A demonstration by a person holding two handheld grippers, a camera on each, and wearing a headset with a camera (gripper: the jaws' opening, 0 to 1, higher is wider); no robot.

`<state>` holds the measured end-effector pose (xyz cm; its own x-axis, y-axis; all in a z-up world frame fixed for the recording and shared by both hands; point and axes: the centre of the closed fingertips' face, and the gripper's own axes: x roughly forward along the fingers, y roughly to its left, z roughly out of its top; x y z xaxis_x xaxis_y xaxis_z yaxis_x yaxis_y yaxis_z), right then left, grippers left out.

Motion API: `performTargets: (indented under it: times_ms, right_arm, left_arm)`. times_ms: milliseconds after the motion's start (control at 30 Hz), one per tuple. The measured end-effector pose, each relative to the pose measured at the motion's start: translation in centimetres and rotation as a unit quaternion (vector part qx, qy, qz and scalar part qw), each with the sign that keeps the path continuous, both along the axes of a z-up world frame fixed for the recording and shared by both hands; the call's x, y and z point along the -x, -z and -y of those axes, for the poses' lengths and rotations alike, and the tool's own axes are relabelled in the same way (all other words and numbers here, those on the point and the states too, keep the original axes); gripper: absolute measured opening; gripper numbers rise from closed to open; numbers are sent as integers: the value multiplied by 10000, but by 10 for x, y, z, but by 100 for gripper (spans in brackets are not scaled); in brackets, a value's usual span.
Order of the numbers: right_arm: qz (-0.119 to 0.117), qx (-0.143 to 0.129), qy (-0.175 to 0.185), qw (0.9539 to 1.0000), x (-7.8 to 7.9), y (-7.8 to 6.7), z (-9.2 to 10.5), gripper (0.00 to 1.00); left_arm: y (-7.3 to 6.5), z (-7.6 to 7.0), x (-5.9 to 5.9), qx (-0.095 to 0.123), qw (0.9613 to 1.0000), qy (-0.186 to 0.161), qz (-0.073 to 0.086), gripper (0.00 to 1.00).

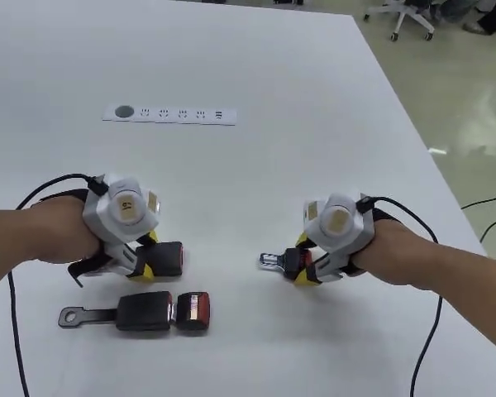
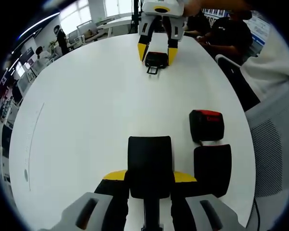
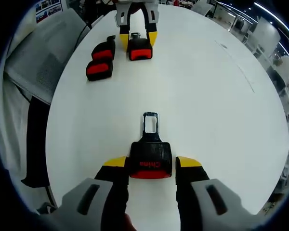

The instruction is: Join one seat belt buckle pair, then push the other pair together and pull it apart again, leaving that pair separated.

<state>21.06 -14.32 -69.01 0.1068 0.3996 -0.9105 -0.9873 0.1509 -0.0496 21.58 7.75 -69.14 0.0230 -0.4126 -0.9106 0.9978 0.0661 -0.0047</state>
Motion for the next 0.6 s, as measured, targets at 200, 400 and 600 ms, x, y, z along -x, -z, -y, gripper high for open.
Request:
performTargets:
  times_ms: [200, 400, 600]
  right_arm:
    - [-13, -57, 23, 10000, 2, -2, -2, 36]
    - [139, -45, 147, 9998, 1, -3, -2, 39]
    - [347, -329, 639, 9968, 3, -17, 1, 56]
  left_arm:
    - [0, -1, -1, -22, 10000, -12, -2, 33]
    - [-3, -1, 1, 19, 9999, -77, 82, 34]
    - [-13, -4, 6, 95, 9994, -254, 231, 44]
